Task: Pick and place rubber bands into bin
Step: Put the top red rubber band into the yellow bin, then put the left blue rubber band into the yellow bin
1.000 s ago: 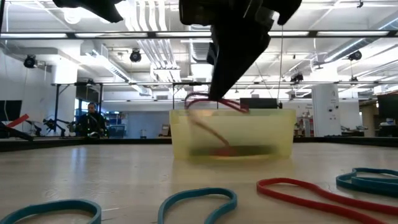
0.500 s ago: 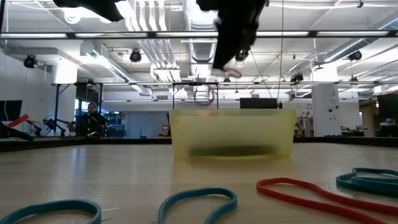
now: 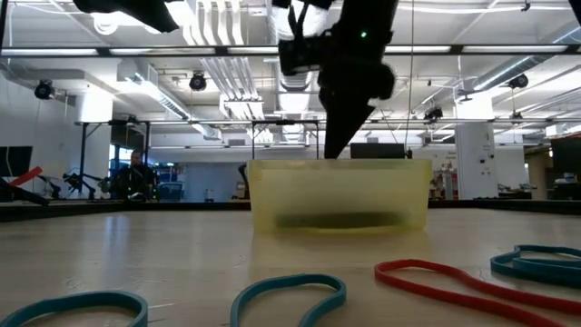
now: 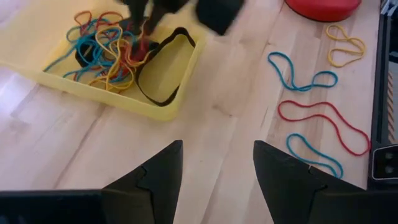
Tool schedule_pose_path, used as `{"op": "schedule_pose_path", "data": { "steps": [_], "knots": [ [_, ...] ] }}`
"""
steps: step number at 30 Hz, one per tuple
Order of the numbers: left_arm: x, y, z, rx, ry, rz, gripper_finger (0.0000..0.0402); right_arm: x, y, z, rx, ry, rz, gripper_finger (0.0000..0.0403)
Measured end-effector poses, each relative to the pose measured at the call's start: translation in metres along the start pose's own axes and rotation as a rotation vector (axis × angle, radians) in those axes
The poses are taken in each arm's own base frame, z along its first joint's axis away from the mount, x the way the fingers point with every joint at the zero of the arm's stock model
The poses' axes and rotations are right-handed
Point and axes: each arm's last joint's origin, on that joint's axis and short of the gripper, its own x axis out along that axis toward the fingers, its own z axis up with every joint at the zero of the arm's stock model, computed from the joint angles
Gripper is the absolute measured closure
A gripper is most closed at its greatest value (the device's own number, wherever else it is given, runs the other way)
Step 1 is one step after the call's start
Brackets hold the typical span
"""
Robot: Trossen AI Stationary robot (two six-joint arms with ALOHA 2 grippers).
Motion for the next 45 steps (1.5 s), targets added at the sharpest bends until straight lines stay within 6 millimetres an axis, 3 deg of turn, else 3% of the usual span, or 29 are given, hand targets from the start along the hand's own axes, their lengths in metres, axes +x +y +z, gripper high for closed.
{"op": "schedule_pose_path", "data": {
  "steps": [8, 14, 17, 24, 29, 45],
  "knots": [
    [0.001, 0.0, -0.002, 0.0, 0.047, -0.029, 0.0222, -0.027, 0.039, -0.014, -0.15, -0.054, -0.056, 0.023],
    [0.0, -0.003, -0.002, -0.009, 0.073, -0.068, 0.0222, -0.057, 0.081, -0.035, -0.244, -0.122, -0.003, 0.0184],
    [0.004, -0.009, 0.0, 0.0, 0.046, -0.115, 0.0222, -0.071, 0.1, -0.047, -0.255, -0.147, 0.02, 0.0179],
    [0.034, -0.04, -0.008, 0.285, 0.008, -0.276, 0.0222, -0.091, 0.133, -0.08, -0.264, -0.136, 0.047, 0.0179],
    [0.051, -0.049, -0.015, 0.303, 0.032, -0.315, 0.0222, -0.101, 0.152, -0.098, -0.216, -0.143, 0.073, 0.0179],
    [0.11, -0.086, -0.045, 0.514, 0.149, -0.542, 0.0222, -0.113, 0.18, -0.137, -0.227, -0.128, 0.109, 0.0179]
  ]
}}
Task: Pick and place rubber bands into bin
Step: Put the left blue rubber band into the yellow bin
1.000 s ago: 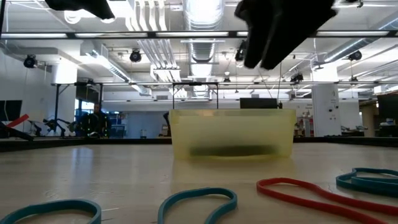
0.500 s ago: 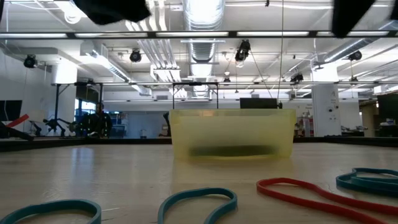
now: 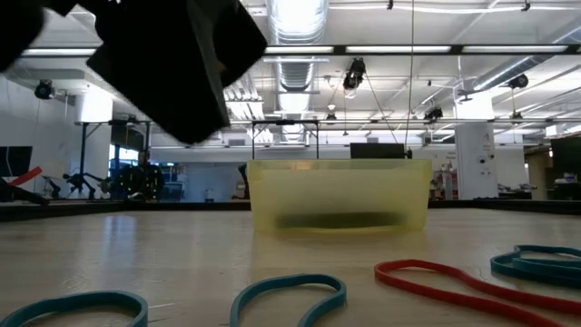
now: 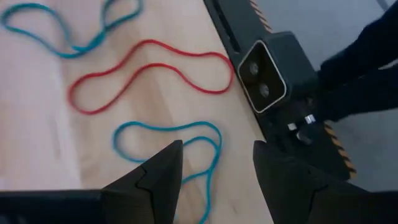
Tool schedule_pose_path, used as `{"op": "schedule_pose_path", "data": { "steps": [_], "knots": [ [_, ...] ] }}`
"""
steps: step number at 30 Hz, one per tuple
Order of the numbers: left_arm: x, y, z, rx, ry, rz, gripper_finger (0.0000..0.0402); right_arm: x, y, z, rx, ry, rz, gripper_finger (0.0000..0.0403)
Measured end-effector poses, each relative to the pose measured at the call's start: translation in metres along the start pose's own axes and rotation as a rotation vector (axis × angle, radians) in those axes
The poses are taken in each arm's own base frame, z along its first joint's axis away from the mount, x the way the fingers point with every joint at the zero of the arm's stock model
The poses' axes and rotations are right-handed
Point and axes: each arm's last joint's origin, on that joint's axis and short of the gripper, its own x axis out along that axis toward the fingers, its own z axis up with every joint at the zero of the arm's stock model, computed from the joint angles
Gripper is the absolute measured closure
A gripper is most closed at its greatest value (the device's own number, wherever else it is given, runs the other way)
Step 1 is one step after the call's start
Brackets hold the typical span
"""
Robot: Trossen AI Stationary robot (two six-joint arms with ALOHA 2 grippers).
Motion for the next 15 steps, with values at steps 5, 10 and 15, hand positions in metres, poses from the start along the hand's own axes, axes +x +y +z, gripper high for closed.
{"op": "schedule_pose_path", "data": {
  "steps": [5, 10, 15],
  "knots": [
    [0.017, -0.003, -0.004, 0.027, 0.051, -0.066, 0.0222, 0.0, 0.003, -0.003, 0.006, 0.002, -0.001, 0.0179],
    [0.026, -0.001, -0.009, 0.027, 0.078, -0.064, 0.0222, 0.003, 0.002, -0.006, 0.052, 0.01, -0.01, 0.0179],
    [0.035, 0.007, -0.016, 0.021, 0.102, -0.031, 0.0222, 0.009, 0.001, -0.011, 0.091, 0.03, -0.028, 0.0179]
  ]
}}
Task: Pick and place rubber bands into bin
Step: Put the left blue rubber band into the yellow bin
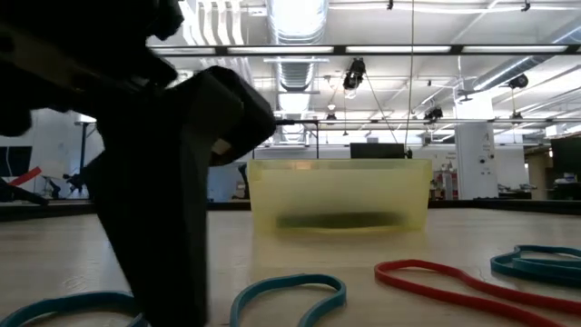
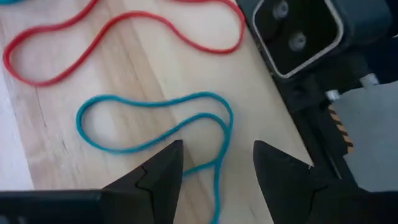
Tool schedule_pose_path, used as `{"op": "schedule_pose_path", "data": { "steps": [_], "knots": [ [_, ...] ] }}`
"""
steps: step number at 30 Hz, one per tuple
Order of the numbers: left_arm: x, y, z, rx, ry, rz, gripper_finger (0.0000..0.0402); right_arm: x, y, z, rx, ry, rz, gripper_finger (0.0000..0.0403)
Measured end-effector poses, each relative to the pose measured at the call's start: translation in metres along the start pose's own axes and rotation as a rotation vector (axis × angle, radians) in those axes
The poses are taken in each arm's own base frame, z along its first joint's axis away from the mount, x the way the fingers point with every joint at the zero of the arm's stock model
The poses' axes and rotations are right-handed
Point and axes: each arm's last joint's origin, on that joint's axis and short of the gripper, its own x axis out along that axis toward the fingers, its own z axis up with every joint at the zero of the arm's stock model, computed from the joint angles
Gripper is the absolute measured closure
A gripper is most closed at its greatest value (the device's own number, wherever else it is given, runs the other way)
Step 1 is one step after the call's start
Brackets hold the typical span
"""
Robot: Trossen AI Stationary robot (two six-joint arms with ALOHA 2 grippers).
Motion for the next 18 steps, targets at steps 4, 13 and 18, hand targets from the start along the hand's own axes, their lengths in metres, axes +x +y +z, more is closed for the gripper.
{"op": "schedule_pose_path", "data": {
  "steps": [4, 13, 18],
  "knots": [
    [0.007, 0.002, -0.002, 0.02, 0.004, 0.014, 0.0223, 0.005, -0.001, -0.004, 0.034, 0.014, -0.013, 0.0179],
    [0.011, 0.005, -0.01, 0.06, 0.029, 0.025, 0.0317, 0.006, -0.001, -0.005, 0.021, 0.019, -0.017, 0.0179],
    [0.012, 0.008, -0.013, 0.059, 0.039, 0.02, 0.0378, 0.006, -0.002, -0.005, 0.015, 0.021, -0.02, 0.0179]
  ]
}}
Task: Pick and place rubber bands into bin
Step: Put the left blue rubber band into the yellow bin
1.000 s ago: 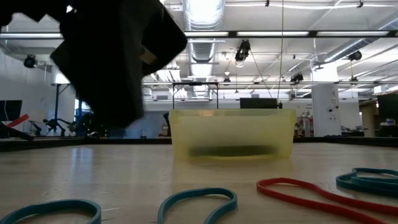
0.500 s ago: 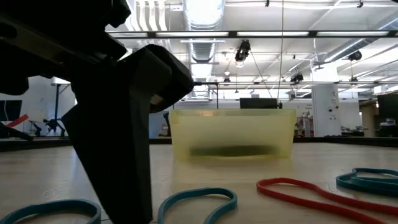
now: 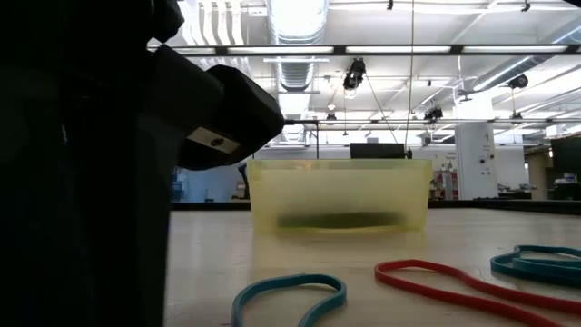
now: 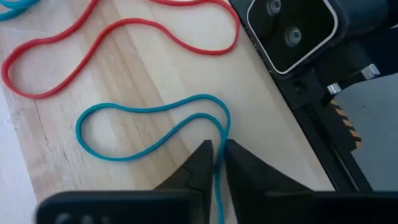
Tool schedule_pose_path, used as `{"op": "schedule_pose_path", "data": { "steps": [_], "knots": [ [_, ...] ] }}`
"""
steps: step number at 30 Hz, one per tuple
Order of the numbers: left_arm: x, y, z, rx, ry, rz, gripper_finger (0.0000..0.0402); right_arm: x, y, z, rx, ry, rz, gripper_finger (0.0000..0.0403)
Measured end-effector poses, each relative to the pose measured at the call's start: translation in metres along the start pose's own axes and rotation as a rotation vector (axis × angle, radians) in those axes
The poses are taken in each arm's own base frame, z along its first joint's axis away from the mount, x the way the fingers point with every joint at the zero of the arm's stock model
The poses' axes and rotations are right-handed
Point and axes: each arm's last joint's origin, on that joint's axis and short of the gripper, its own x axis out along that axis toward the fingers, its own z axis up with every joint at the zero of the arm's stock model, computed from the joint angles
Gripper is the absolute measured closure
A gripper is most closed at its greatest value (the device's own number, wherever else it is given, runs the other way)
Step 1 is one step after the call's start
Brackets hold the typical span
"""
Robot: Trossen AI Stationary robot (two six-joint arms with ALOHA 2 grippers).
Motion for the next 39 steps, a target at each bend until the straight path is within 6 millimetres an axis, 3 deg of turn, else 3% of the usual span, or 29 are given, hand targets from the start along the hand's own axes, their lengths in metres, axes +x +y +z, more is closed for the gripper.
{"op": "schedule_pose_path", "data": {
  "steps": [8, 13, 17, 21, 25, 30, 34, 39],
  "knots": [
    [-0.008, 0.006, 0.004, -0.013, 0.044, 0.002, 0.0401, 0.001, -0.002, -0.002, -0.012, 0.02, -0.022, 0.0179],
    [-0.032, 0.018, 0.017, -0.033, 0.053, 0.086, 0.0401, 0.002, -0.005, -0.006, -0.029, 0.043, -0.058, 0.0179],
    [-0.068, 0.035, 0.037, -0.037, 0.031, 0.197, 0.0401, 0.002, -0.008, -0.007, -0.036, 0.027, -0.111, 0.0179],
    [-0.106, 0.061, 0.05, -0.032, 0.004, 0.303, 0.0401, 0.002, -0.01, -0.008, -0.042, 0.039, -0.122, 0.0179],
    [-0.157, 0.096, 0.067, -0.023, -0.1, 0.423, 0.0401, 0.002, -0.012, -0.01, -0.004, 0.057, -0.145, 0.0179],
    [-0.195, 0.155, 0.072, -0.052, -0.12, 0.554, 0.0401, 0.001, -0.014, -0.013, 0.083, 0.07, -0.173, 0.0179],
    [-0.208, 0.199, 0.065, -0.131, -0.14, 0.511, 0.0401, 0.001, -0.014, -0.013, 0.112, 0.063, -0.173, 0.0179],
    [-0.183, 0.233, 0.047, -0.3, -0.076, 0.463, 0.0386, 0.001, -0.014, -0.012, 0.121, 0.061, -0.174, 0.0179]
  ]
}}
